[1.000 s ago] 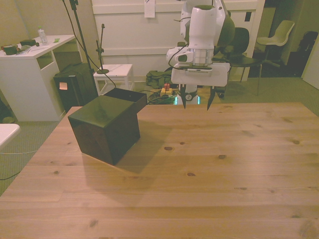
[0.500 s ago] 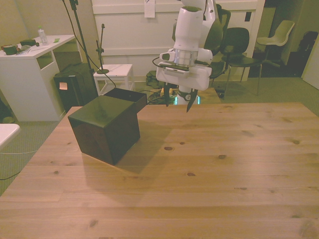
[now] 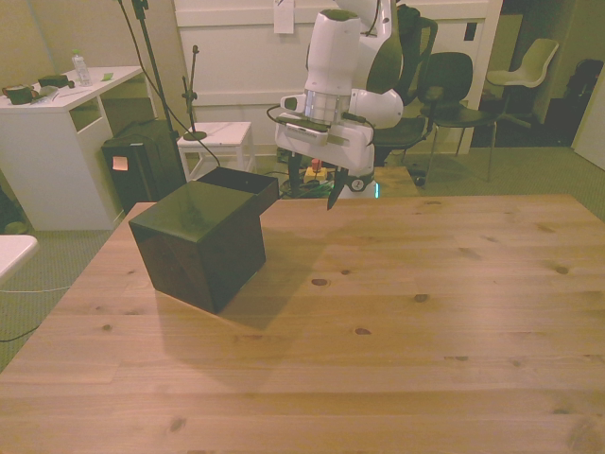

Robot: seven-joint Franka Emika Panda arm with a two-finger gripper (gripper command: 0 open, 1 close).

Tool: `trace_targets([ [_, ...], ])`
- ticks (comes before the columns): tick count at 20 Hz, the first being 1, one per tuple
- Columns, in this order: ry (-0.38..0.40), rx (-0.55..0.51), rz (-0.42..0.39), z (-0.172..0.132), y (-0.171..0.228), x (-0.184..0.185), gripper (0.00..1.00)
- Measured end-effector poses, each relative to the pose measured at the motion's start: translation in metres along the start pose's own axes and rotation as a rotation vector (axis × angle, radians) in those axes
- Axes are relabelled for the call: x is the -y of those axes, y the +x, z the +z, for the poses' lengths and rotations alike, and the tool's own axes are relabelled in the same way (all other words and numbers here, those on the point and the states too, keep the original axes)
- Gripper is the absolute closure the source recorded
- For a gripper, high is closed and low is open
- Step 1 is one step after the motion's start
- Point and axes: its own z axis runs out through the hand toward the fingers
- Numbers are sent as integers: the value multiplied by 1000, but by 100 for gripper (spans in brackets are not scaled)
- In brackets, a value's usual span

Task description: Close the top drawer

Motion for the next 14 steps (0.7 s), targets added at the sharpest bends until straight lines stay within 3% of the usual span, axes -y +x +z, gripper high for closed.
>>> trace_targets([
  [14, -37, -18, 12, -6, 18, -4, 100],
])
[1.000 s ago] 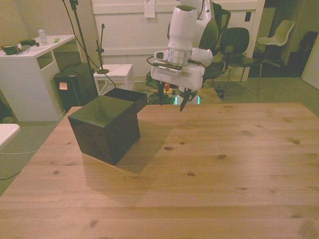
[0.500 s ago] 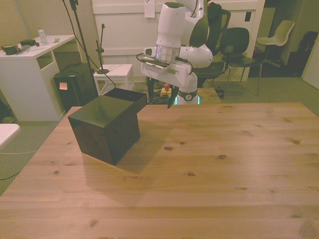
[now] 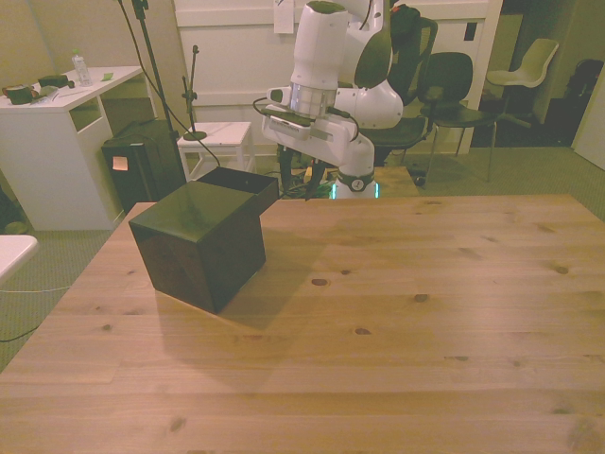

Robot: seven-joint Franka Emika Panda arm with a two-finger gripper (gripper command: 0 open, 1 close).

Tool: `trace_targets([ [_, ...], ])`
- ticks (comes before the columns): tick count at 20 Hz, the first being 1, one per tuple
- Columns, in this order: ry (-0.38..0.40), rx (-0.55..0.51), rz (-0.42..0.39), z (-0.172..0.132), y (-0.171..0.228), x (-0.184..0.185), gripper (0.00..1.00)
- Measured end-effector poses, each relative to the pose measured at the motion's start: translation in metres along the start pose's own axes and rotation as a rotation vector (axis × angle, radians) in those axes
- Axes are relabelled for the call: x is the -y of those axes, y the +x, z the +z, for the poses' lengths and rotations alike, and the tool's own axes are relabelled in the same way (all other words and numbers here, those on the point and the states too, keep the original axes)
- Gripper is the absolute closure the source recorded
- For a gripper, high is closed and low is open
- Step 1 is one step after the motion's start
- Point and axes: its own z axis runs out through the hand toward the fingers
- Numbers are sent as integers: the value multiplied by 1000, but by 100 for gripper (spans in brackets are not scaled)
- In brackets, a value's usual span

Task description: Close the top drawer

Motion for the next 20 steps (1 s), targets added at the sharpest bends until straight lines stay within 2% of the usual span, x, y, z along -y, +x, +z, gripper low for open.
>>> trace_targets([
  [6, 2, -10, 23, -12, 15, 2, 100],
  [13, -36, -18, 32, -12, 24, -7, 100],
  [20, -35, -26, 83, -20, 49, -16, 100],
])
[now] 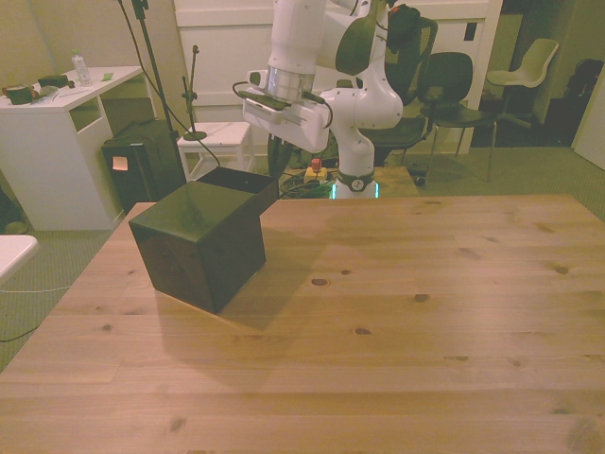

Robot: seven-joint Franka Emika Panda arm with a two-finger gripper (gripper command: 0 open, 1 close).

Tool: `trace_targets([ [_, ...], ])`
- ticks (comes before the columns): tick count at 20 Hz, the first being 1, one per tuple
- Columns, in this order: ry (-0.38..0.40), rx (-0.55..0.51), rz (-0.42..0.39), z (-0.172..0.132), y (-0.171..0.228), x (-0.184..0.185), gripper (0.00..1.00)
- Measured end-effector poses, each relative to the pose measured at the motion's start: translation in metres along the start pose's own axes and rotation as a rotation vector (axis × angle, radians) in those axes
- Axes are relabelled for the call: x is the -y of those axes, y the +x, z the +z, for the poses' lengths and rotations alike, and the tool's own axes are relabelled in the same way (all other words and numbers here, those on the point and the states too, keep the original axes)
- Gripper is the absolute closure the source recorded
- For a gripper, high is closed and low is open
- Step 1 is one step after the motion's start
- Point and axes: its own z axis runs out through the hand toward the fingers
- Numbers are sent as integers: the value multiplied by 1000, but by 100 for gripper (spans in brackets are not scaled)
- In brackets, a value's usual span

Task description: Close the top drawer

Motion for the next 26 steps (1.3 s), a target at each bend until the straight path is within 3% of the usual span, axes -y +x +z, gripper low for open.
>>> trace_targets([
  [26, 47, -15, 27, 5, 41, 13, 100],
])
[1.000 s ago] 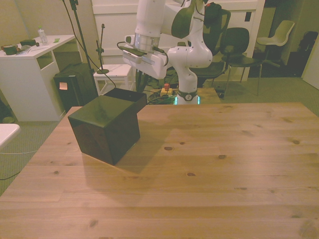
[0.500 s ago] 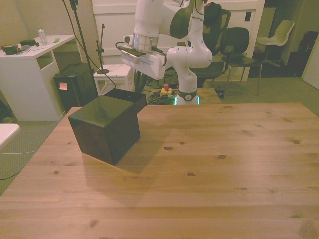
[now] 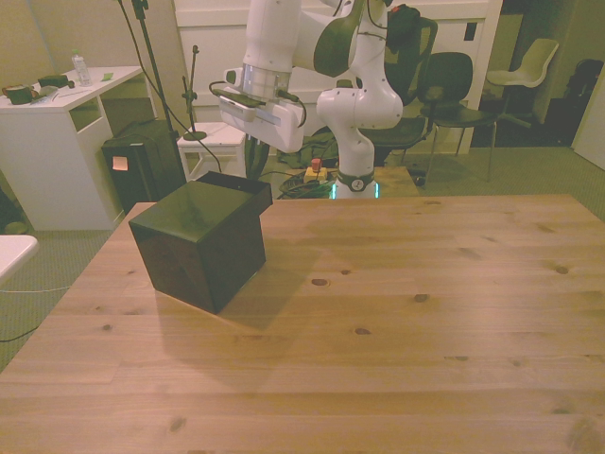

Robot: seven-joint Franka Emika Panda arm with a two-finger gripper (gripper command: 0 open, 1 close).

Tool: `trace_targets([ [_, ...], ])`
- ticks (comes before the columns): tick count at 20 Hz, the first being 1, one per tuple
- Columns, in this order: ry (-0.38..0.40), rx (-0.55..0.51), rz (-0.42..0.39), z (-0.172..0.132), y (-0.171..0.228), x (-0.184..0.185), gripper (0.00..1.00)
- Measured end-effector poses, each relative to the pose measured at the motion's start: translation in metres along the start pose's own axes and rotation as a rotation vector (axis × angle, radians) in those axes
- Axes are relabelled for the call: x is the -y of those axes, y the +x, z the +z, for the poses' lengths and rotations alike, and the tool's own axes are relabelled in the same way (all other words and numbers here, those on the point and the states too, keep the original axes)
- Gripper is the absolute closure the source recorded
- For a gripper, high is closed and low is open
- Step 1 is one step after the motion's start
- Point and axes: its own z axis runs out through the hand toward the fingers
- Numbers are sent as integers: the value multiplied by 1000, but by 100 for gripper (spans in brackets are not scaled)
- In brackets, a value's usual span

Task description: Close the top drawer

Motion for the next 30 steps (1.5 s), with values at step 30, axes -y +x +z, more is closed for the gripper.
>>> trace_targets([
  [30, 52, -66, -76, 12, 26, 37, 100],
])
